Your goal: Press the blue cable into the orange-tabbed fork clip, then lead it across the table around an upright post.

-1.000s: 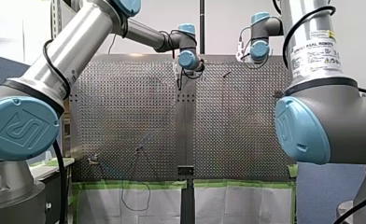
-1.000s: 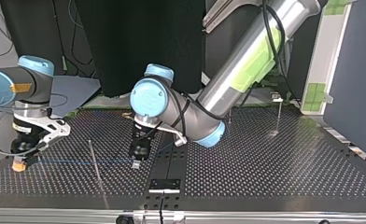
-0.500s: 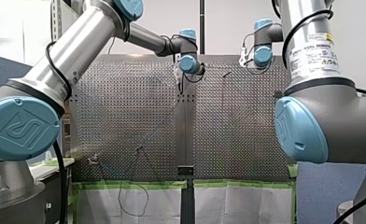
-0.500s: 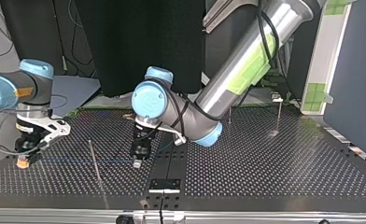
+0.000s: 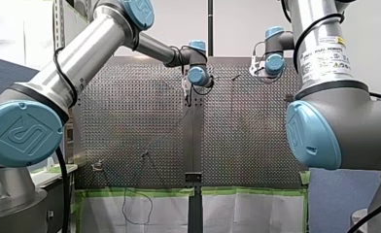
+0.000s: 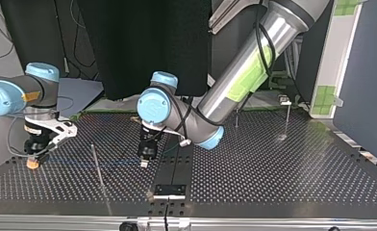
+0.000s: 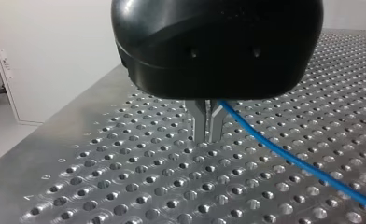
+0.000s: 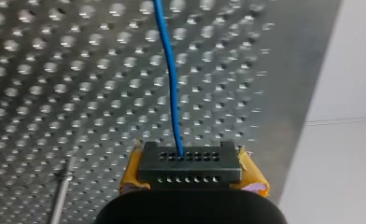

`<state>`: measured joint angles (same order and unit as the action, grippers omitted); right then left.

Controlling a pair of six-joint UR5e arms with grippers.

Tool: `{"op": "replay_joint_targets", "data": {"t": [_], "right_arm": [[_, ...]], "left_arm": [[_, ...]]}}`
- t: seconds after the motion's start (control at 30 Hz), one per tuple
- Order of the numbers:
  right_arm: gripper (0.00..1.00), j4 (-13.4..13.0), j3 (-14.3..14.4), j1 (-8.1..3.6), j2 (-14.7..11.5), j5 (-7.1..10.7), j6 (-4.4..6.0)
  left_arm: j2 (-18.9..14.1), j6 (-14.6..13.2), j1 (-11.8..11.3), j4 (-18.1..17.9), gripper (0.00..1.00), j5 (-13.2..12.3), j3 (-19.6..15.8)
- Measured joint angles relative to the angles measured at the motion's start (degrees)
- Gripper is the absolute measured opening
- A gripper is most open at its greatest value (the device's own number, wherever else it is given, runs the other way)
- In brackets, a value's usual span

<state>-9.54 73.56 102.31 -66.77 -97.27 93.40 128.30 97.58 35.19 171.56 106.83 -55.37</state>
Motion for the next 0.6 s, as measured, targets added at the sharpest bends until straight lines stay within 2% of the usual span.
{"op": "replay_joint_targets", "data": {"t": [0.2,0.47,0.53,0.57,0.6], "right_arm": [[0.0,-0.05,0.91,0.32,1.49,0.25,0.03],[0.0,-0.57,3.47,0.27,3.08,0.27,-0.22],[0.0,-0.73,4.12,0.32,3.67,0.24,-0.32],[0.0,-0.9,4.42,0.34,3.9,0.24,-0.34],[0.0,-1.24,4.83,0.36,4.17,0.23,-0.33]], "left_arm": [[0.66,-0.07,0.2,0.07,0.0,0.06,-0.01],[0.81,-0.19,0.47,0.26,0.0,0.19,-0.06],[0.82,-0.23,0.52,0.27,0.03,0.16,-0.06],[0.82,-0.25,0.52,0.27,0.13,0.14,-0.07],[0.83,-0.29,0.51,0.27,0.32,0.08,-0.07]]}}
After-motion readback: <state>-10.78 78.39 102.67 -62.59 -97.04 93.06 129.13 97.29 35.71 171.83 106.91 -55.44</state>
